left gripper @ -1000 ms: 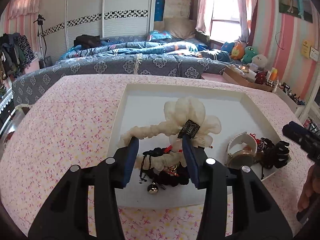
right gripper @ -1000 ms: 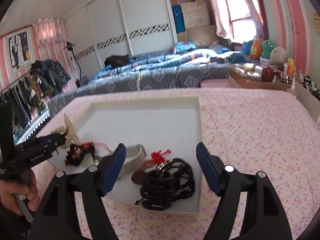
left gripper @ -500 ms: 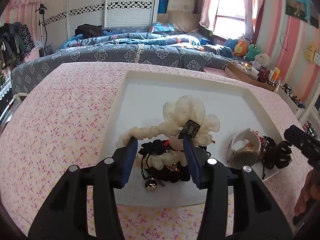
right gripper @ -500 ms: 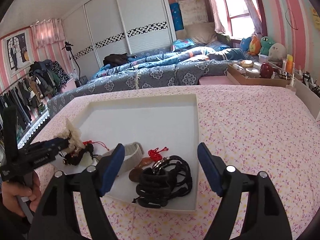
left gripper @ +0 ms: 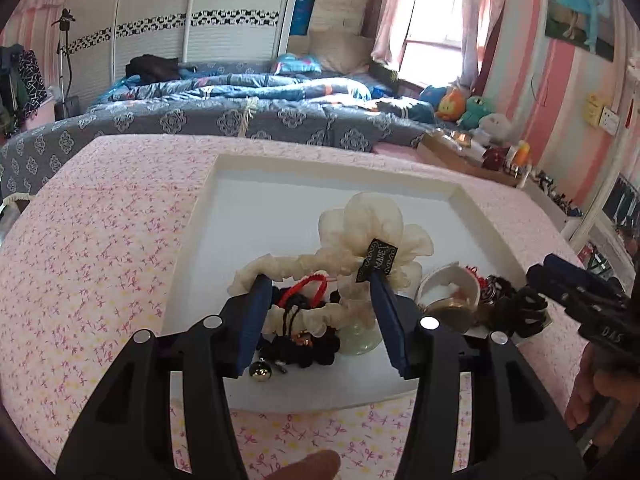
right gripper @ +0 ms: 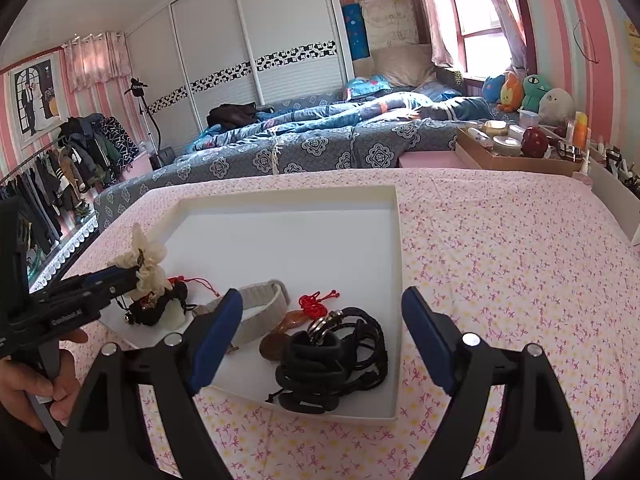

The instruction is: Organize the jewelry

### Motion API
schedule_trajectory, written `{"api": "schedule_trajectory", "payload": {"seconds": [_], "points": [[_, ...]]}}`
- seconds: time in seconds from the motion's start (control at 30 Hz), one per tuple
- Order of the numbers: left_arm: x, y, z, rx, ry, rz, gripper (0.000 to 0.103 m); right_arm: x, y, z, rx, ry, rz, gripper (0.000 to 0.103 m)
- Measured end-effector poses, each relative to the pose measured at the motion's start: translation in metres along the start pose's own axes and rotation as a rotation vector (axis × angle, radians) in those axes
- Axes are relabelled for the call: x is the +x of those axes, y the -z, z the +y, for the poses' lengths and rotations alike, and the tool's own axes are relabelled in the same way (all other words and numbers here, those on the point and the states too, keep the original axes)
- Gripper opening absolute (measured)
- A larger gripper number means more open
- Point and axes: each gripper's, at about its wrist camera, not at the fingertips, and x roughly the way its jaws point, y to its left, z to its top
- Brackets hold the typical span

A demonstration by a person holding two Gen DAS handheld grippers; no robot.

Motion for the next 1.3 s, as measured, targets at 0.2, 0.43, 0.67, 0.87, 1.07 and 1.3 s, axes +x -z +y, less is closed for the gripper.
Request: {"api": "schedule_trajectory", "payload": {"seconds": [0.2,0.43,0.67,0.87,1.07,1.3], "points": [[-0.005,-0.001,-0.008,0.042,-0.009,-0.031,0.052,0.003,0.002,-0.001,-0.003,0.0,0.008,0.082],[-0.022,-0.002,-0.016,0.065,0.097,-0.091,0.051,0.002,0.002,0.003,-0.007,-0.014,0.005,0.082],[-0.012,0.001,-0.02,0.066,0.0,-0.073,0.052,0.0,0.002,-0.003,0.012,-0.019,-0.001,0.082],[-0.006,0.002,-0.017,0.057,0.015,-0.039,0.05,0.003,0.002,-0.002,0.011,-0.035,0.008,0.082],[-0.001,0.003,-0.018,0.053,0.073,-0.01,0.038,0.003,0.002,0.001,0.001,-0.034,0.007,0.082],[-0.016,0.005,-0.024,0.082,-0.008,-0.084,0.081,0.003,0.002,0.001,0.0,-0.032,0.012,0.082]]}}
